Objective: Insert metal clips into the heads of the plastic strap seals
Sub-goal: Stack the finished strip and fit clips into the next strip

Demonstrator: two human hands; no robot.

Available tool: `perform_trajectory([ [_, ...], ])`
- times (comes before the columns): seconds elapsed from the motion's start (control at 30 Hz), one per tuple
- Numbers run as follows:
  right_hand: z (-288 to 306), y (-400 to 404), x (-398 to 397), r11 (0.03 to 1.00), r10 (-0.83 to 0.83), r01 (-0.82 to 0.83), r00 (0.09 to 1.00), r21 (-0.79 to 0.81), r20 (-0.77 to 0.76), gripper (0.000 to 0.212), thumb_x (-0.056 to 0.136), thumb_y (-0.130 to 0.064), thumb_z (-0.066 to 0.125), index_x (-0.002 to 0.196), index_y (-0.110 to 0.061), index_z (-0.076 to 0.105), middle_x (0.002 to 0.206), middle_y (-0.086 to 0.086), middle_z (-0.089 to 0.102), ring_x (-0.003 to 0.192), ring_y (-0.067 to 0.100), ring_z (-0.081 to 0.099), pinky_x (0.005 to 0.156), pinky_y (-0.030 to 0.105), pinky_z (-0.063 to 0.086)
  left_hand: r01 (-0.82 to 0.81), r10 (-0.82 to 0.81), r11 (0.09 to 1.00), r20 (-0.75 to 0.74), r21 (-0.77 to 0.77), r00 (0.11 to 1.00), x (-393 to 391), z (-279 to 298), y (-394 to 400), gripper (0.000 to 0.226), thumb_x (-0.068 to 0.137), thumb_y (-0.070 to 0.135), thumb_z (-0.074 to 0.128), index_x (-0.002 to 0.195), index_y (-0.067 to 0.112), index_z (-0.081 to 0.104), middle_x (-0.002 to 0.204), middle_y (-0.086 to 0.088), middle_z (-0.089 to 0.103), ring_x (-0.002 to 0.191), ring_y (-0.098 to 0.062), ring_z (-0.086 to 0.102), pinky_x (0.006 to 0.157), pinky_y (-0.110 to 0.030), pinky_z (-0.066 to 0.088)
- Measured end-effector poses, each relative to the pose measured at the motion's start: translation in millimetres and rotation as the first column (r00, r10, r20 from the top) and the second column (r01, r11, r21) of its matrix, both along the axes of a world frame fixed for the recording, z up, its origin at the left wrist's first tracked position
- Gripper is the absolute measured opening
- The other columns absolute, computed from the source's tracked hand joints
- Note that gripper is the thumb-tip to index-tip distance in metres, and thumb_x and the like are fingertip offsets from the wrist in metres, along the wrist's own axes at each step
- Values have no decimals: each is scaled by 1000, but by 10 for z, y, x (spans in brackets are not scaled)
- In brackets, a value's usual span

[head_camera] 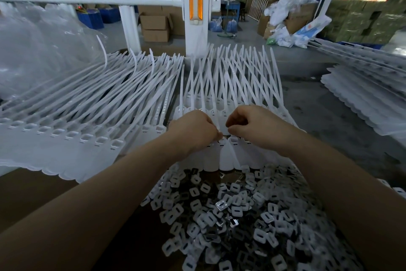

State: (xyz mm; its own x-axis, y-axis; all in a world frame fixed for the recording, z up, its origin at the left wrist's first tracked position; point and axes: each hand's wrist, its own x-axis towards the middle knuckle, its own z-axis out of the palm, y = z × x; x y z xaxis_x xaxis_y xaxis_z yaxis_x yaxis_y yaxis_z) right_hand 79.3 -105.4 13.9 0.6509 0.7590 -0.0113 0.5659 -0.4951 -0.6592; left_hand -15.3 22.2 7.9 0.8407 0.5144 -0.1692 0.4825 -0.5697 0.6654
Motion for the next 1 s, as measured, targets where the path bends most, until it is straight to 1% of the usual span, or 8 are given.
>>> perform_trajectory([
  [0.13,-5,7,5,1000,6,-6,1000,-9,12,7,92,-21,62,95,-27,61,95,-11,63,86,3,60,68,19,47,-12,12,1000,3,20,1000,8,-5,-4,18,88,30,67,88,13,72,91,-5,71,93,-24,64,96,-45,49],
  [0.3,0,9,1,1000,4,-4,1000,-9,8,7,92,-21,62,95,-26,61,95,-10,63,86,3,60,66,19,45,-6,6,1000,8,16,1000,14,-15,15,18,89,29,67,90,12,72,91,-5,71,92,-23,64,94,-44,50],
  [0.4,3,11,-4,1000,7,-7,1000,-8,4,7,92,-20,62,96,-26,61,95,-10,64,86,4,60,67,20,46,1,-2,1000,15,6,1000,15,-26,30,17,88,29,68,87,12,71,88,-5,70,89,-21,64,92,-44,52],
  [0.57,6,8,-20,1000,14,-14,1000,-13,11,7,93,-20,61,96,-26,61,94,-11,63,86,4,60,70,21,47,42,-42,999,-8,31,999,12,-15,53,15,86,32,69,85,17,72,87,-1,71,90,-20,65,96,-45,49],
  [0.73,4,11,-21,1000,6,-7,1000,-11,-2,7,93,-20,61,94,-27,60,96,-9,64,87,6,61,72,23,49,62,-61,996,-12,57,998,9,5,35,16,84,32,69,84,16,69,84,-1,70,91,-22,64,101,-50,44],
  [0.9,12,23,-27,1000,4,-5,1000,-14,-3,7,93,-20,62,95,-27,60,98,-7,64,89,8,61,78,27,52,73,-73,996,-13,50,997,-10,19,46,14,83,32,70,84,18,68,85,1,69,92,-20,64,102,-50,42],
  [1.0,13,24,-33,1000,1,-1,1000,-10,-9,8,92,-20,62,95,-27,60,98,-7,64,90,9,61,79,28,52,74,-72,995,-20,74,997,-13,31,33,14,83,33,72,83,20,67,84,3,68,92,-19,63,103,-51,41],
])
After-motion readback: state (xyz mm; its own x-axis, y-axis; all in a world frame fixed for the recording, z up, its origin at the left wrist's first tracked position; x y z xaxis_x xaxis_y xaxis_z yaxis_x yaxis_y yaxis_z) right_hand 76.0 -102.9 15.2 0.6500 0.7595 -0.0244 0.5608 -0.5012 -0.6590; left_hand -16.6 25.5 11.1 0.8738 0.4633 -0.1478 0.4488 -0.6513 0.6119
